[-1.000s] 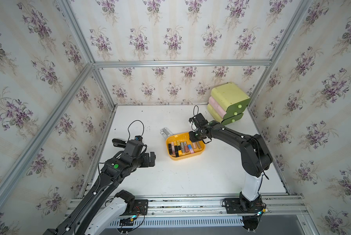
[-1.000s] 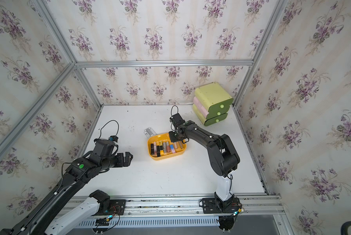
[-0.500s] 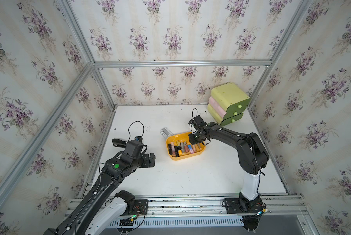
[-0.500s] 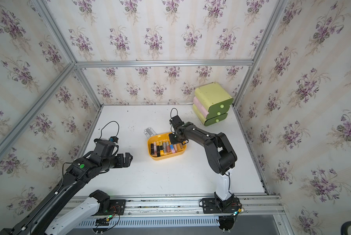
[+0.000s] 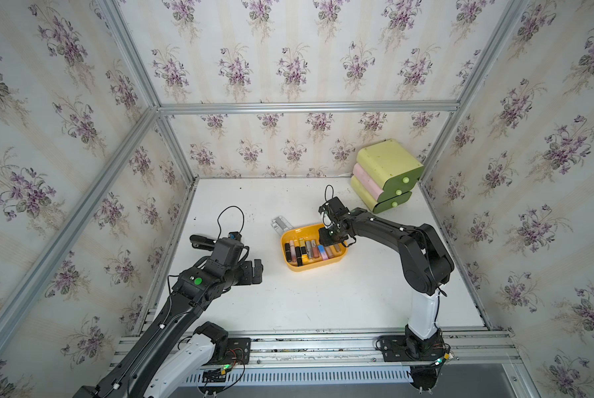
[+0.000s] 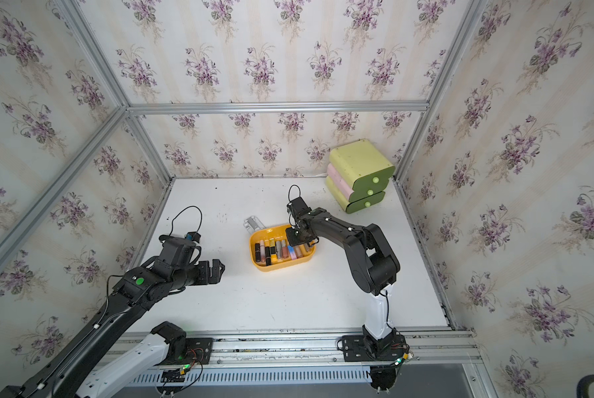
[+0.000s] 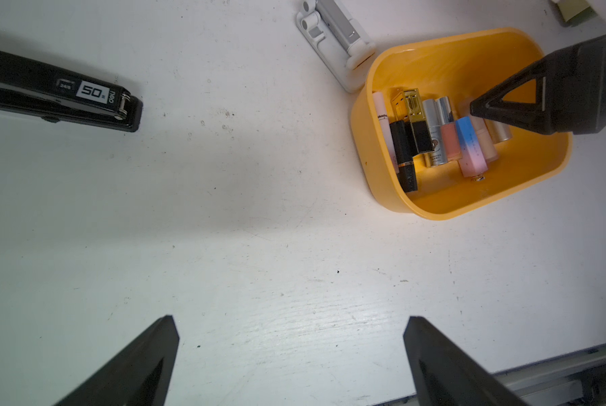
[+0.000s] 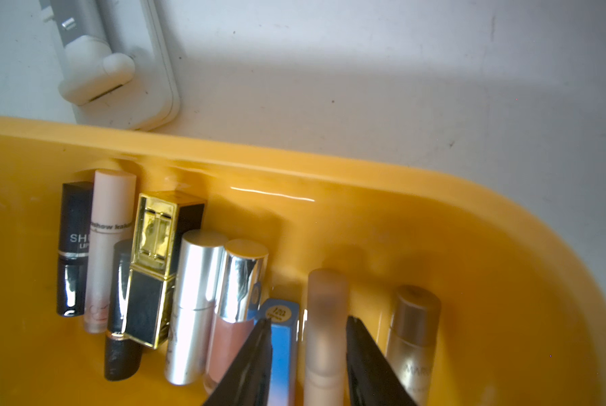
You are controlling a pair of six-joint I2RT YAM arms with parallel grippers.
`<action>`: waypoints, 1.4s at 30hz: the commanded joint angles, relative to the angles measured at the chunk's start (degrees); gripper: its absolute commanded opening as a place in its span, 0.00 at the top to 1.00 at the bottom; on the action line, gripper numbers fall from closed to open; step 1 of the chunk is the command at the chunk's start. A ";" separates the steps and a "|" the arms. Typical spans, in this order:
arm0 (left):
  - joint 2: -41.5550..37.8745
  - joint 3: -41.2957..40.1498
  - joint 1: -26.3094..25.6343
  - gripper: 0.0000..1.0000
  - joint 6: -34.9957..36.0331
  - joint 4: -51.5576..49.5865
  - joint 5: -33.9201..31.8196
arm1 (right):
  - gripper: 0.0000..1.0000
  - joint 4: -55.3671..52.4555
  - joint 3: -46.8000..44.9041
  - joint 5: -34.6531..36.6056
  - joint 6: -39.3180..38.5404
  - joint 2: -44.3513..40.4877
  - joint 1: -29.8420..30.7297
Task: Put the lipstick into the storage box
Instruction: Place the lipstick in the storage box, then reset both arms
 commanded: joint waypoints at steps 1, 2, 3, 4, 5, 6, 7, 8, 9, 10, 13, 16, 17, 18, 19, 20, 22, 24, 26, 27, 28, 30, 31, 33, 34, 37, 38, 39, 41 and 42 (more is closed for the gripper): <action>-0.12 -0.13 0.00 0.00 -0.31 0.01 0.05 | 0.60 0.69 -0.15 -0.77 -0.13 -0.36 0.01; -0.17 -0.13 0.04 0.00 -0.29 0.00 0.00 | 0.59 0.67 -0.07 -1.03 -0.08 -0.81 0.06; -0.17 -0.18 0.00 0.00 -0.28 0.10 0.02 | 0.59 0.71 -0.03 -1.45 0.19 -1.43 0.06; -0.23 -0.14 0.01 0.00 -0.27 0.11 0.00 | 0.59 0.76 -0.01 -1.83 0.41 -2.21 0.06; -0.17 -0.08 0.02 0.00 -0.33 0.21 0.00 | 0.58 0.84 -0.07 -2.18 0.69 -3.13 0.05; -0.14 0.02 0.00 0.00 -0.28 0.36 0.00 | 0.58 0.89 0.00 -2.35 0.97 -4.08 0.05; -0.15 0.16 0.08 0.00 -0.29 0.62 0.00 | 0.57 0.93 0.00 -2.61 1.24 -5.29 0.09; -0.02 0.26 0.13 0.00 -0.45 0.91 0.00 | 0.57 1.06 -0.06 -2.83 1.53 -6.65 0.08; 0.11 0.48 0.13 0.00 -0.36 1.30 -0.13 | 0.57 1.24 -0.10 -2.99 1.70 -7.88 0.04; 0.20 0.61 0.16 0.00 -0.37 1.75 -0.35 | 0.56 1.63 -0.28 -2.97 1.94 -9.48 0.06; 0.50 1.09 0.55 0.00 -0.70 3.44 -1.54 | 0.53 4.27 -1.78 -2.88 2.26 -14.93 -0.04; 0.04 1.39 1.12 0.00 0.02 6.05 -3.02 | 0.47 9.73 -6.11 -4.06 3.63 -21.86 -1.88; -0.41 1.34 1.34 0.00 0.16 6.83 -4.34 | 0.46 11.81 -7.91 -4.93 4.51 -24.51 -3.94; -0.85 1.33 1.61 0.00 0.35 7.58 -5.53 | 0.44 13.27 -9.35 -5.70 5.22 -26.39 -5.52; -1.44 1.07 1.96 0.00 0.91 8.72 -6.76 | 0.42 15.35 -11.34 -6.28 6.04 -29.01 -7.20; -2.23 0.63 2.26 0.00 1.79 10.08 -7.91 | 0.39 17.01 -13.27 -5.92 6.49 -31.52 -8.83; -4.15 -0.74 2.76 0.00 3.29 13.08 -9.92 | 0.33 18.86 -16.08 -3.22 6.37 -35.97 -11.02; -6.62 -2.74 3.02 0.00 4.92 16.68 -12.08 | 0.29 20.78 -18.94 -0.86 4.57 -40.22 -12.46; -9.92 -5.72 3.15 0.00 6.80 20.98 -13.54 | 0.19 25.48 -23.62 2.20 1.39 -45.09 -12.99; -11.39 -7.14 3.14 0.00 8.02 23.09 -13.93 | 0.17 28.02 -26.20 3.62 0.46 -47.31 -12.95; -13.13 -8.76 3.24 0.00 9.32 25.38 -14.18 | 0.17 30.49 -29.39 5.42 -0.54 -49.73 -12.95; -16.17 -12.01 3.24 0.00 12.29 29.35 -14.85 | 0.15 34.40 -35.16 8.35 -2.37 -54.27 -12.96; -17.25 -13.05 3.36 0.00 13.20 30.23 -15.53 | 0.12 35.92 -37.41 8.84 -3.61 -55.98 -12.95; -18.93 -14.55 3.55 0.00 15.33 31.91 -16.41 | 0.09 38.83 -41.90 10.25 -5.76 -59.41 -12.95; -19.24 -15.10 3.68 0.00 16.29 32.49 -17.25 | 0.06 39.76 -43.38 11.69 -6.34 -60.55 -12.95; -18.49 -16.64 4.46 0.00 19.49 35.47 -19.83 | 0.01 43.48 -48.66 16.43 -9.26 -62.66 -13.36; -17.91 -17.17 5.01 0.00 20.32 36.71 -20.35 | 0.00 45.19 -50.40 17.90 -10.36 -62.90 -13.88; -17.00 -17.52 5.61 0.00 20.97 37.96 -20.35 | 0.00 46.95 -51.97 18.94 -11.54 -62.78 -14.81; -15.15 -18.12 7.07 0.00 21.90 40.37 -19.75 | 0.00 49.81 -54.17 20.18 -12.52 -61.89 -17.61; -13.83 -18.44 8.03 0.00 22.05 41.74 -19.13 | 0.00 51.38 -55.14 19.36 -12.33 -60.94 -19.94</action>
